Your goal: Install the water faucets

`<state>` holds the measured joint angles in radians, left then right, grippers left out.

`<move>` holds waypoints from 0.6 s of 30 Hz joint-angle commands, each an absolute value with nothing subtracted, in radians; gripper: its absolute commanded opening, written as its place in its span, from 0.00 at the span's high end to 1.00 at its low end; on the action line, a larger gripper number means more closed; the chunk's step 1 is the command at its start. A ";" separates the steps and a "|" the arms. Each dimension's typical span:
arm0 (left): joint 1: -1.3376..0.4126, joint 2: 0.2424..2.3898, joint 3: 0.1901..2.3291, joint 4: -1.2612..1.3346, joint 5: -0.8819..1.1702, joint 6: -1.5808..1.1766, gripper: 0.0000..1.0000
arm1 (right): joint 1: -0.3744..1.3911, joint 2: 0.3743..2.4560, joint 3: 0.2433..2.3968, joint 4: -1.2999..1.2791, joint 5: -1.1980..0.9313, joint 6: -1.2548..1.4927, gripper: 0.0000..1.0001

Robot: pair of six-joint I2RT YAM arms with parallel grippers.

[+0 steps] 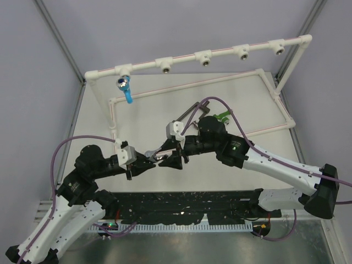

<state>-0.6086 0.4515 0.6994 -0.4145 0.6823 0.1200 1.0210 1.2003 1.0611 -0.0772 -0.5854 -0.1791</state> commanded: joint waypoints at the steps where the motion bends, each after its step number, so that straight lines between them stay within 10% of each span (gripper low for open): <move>1: -0.609 0.453 0.703 -0.341 0.719 0.126 1.00 | 1.026 1.223 1.127 -0.038 -0.657 -0.166 0.44; 8: -0.609 0.457 0.703 -0.337 0.738 0.121 1.00 | 1.028 1.262 1.158 -0.063 -0.693 -0.170 0.65; 11: -0.607 0.448 0.703 -0.337 0.715 0.117 1.00 | 1.028 1.264 1.160 -0.078 -0.669 -0.179 0.95; 18: -0.607 0.426 0.701 -0.347 0.680 0.121 0.74 | 1.023 1.212 1.134 -0.072 -0.635 -0.184 0.95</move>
